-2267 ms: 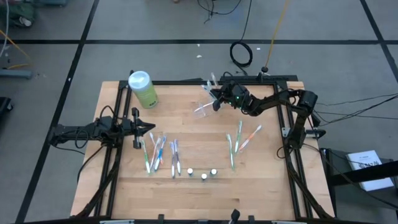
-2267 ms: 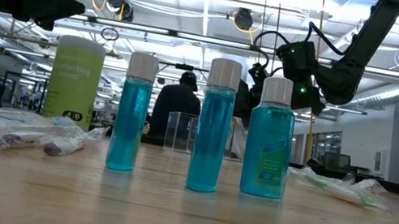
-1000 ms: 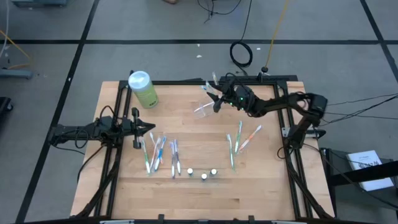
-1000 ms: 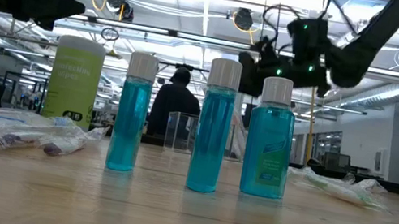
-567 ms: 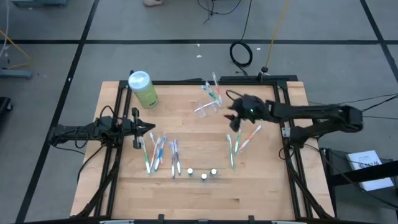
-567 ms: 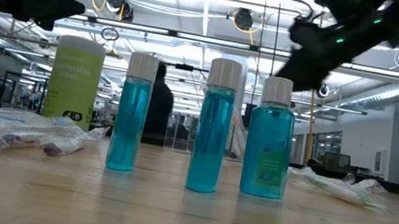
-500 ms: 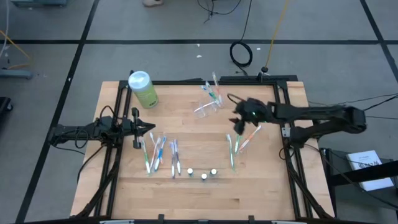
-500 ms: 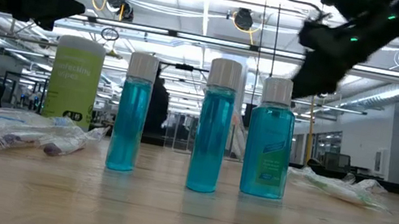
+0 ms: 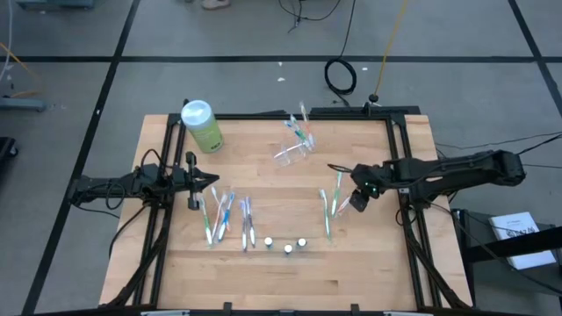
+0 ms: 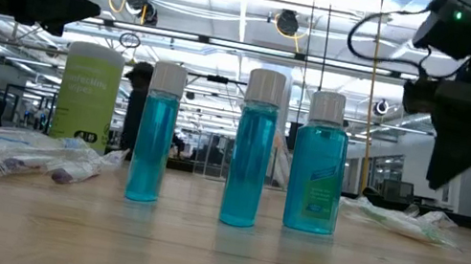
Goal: Pick & Place toothbrushing station
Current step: Put the orange toothbrush into the transparent organizer
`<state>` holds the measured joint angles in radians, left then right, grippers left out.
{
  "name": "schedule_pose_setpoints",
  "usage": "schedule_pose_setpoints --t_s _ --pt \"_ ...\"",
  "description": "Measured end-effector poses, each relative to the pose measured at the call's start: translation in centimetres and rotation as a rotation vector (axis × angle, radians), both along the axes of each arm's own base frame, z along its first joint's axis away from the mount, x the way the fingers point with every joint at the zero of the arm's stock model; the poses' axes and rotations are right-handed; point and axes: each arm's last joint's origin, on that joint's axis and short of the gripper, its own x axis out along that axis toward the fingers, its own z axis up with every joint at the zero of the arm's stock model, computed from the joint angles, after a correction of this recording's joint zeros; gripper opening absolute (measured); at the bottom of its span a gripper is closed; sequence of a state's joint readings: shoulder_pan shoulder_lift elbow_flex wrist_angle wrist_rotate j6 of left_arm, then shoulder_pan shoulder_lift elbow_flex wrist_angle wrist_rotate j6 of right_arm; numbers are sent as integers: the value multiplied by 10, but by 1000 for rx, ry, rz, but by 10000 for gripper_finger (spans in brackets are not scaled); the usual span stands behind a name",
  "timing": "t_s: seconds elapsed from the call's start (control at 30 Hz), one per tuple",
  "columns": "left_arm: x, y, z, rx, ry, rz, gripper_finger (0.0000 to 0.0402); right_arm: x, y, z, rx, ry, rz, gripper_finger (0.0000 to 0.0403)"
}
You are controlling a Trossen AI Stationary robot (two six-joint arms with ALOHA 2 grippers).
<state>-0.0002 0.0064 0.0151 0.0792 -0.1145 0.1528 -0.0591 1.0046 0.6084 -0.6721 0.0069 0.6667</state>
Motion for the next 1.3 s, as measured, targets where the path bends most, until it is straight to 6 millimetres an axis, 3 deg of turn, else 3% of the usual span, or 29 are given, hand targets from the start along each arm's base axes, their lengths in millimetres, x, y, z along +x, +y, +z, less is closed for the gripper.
schedule_pose_setpoints --t_s 0.17,0.4,1.03,1.3 --pt "0 0 0 0 0 0 26 0 1 -13 136 -39 -90 203" --pt "0 0 0 0 0 0 26 -12 -5 -28 162 55 -212 203" --pt "0 0 0 0 1 0 26 -17 -53 -42 -82 -113 -322 203" --pt "0 0 0 0 0 -1 26 -7 -60 -42 -75 -251 -232 203"
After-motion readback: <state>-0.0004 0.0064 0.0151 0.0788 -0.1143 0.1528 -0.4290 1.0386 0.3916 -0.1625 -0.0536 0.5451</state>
